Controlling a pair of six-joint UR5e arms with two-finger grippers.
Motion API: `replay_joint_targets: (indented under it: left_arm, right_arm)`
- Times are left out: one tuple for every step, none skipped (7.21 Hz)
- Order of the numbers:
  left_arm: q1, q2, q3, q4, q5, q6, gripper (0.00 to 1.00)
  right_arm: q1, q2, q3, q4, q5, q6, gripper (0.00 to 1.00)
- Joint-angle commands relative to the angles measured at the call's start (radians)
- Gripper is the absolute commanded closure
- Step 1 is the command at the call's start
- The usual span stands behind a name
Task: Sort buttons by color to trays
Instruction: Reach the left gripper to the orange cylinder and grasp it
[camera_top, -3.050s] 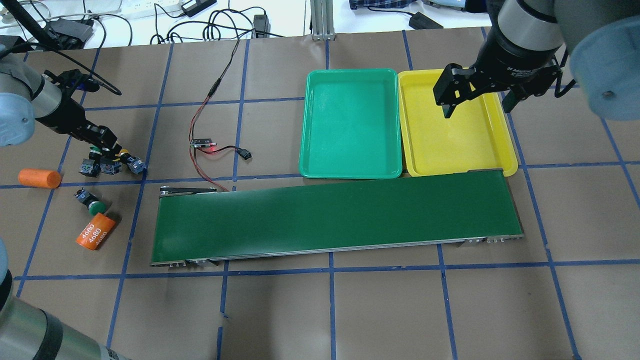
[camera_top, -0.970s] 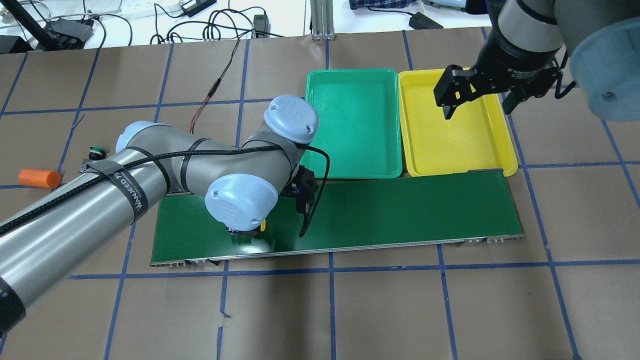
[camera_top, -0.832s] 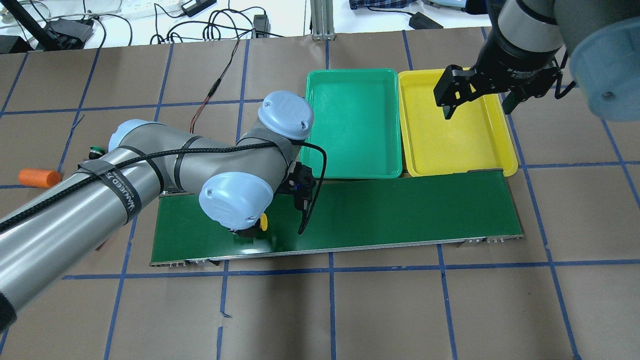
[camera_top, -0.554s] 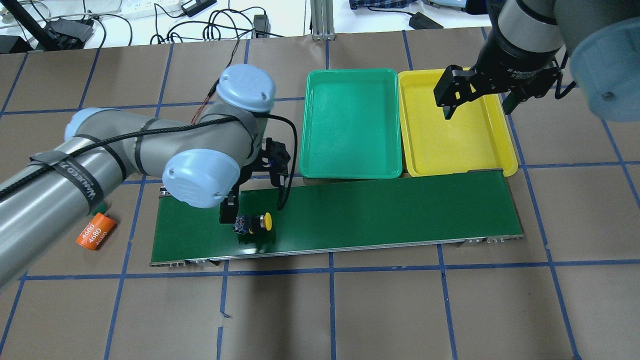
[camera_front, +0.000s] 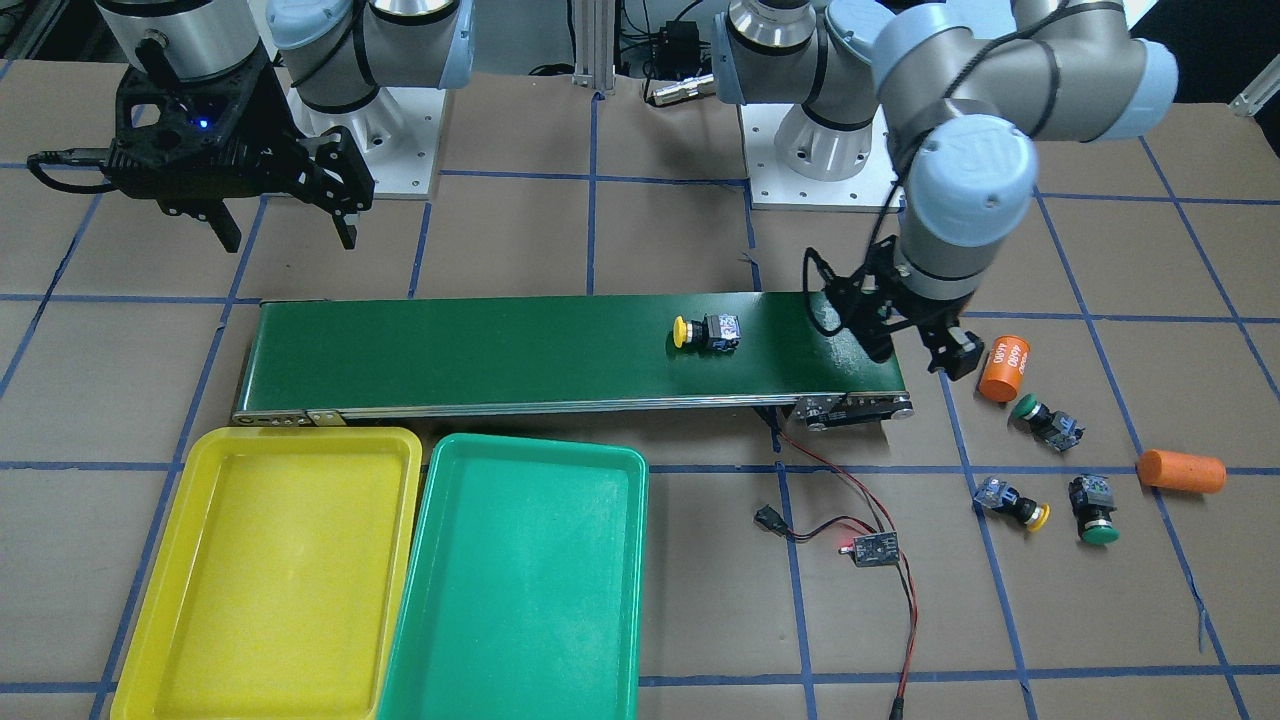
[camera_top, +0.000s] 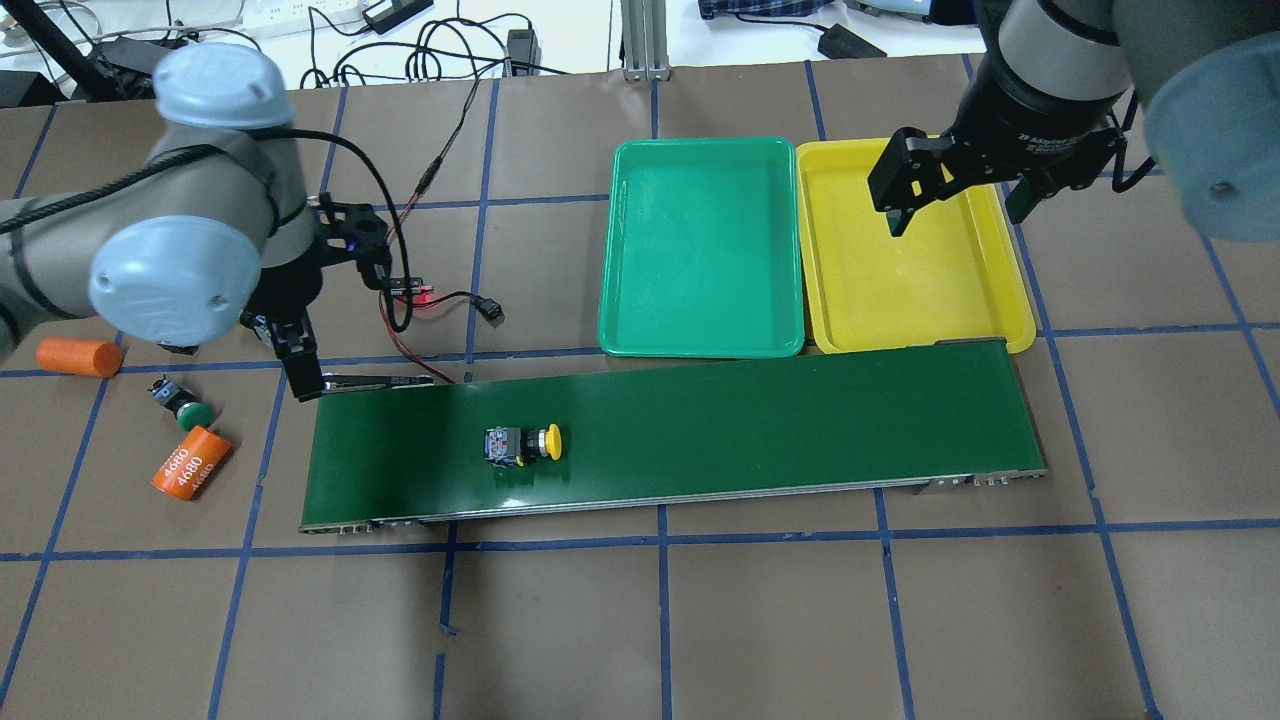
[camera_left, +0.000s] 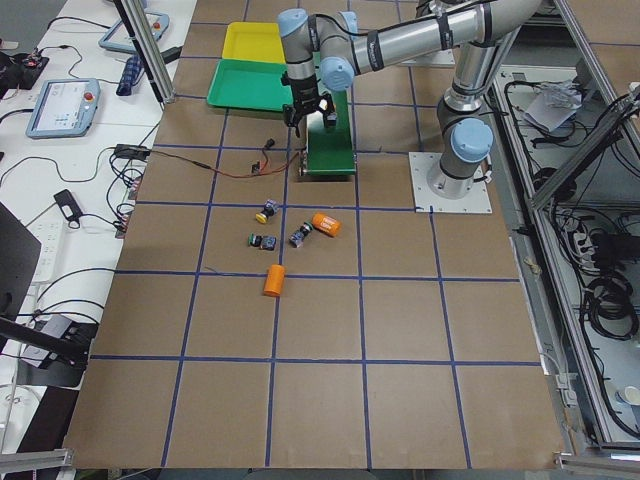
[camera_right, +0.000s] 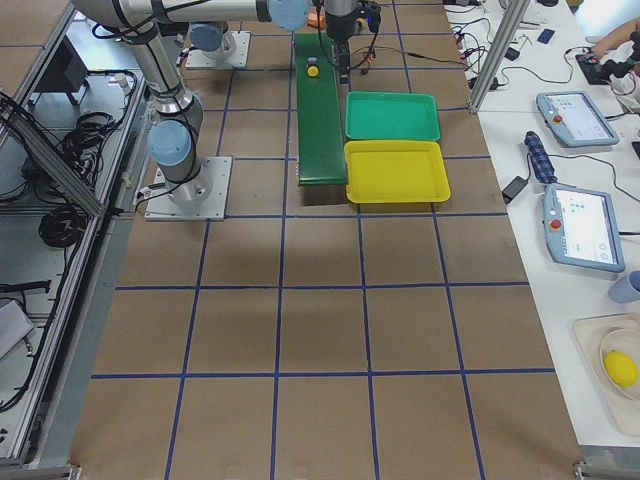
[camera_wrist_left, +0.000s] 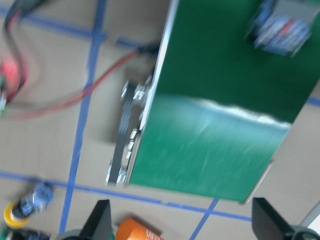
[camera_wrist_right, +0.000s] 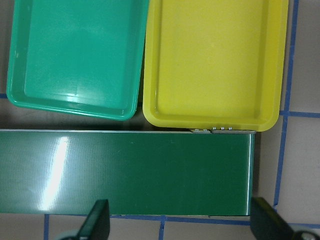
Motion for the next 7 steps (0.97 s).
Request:
replay_joint_targets:
  left_arm:
    - [0.268,-0.036,0.009,0.016,-0.136,0.327,0.0]
    - [0.331,-0.062,0.021,0.116,-0.133,0.474,0.0]
    - [0.379,-0.099,0.023,0.219,-0.13,0.637,0.0]
    - [0.438,-0.135,0.026,0.287,-0.131,0.683,0.0]
    - [0.494,-0.174,0.043,0.335,-0.133,0.778,0.0]
    - [0.529,-0.214,0.087,0.346,-0.135,0.864,0.0]
    - [0.54,-0.258,0.145,0.348,-0.135,0.918,0.0]
  right_arm:
    - [-0.017,-0.006,-0.006,0.024,-0.05,-0.062,0.0]
    - [-0.008,-0.024,-0.009,0.085,-0.035,-0.062,0.0]
    - [-0.008,-0.027,-0.009,0.086,-0.035,-0.062,0.0]
    - [-0.009,-0.024,-0.009,0.092,-0.038,-0.056,0.0]
    - [-0.008,-0.027,-0.005,0.095,-0.03,-0.05,0.0]
    - [-0.008,-0.024,-0.006,0.094,0.014,-0.049,0.0]
    - [-0.008,-0.021,-0.006,0.094,0.026,-0.047,0.0]
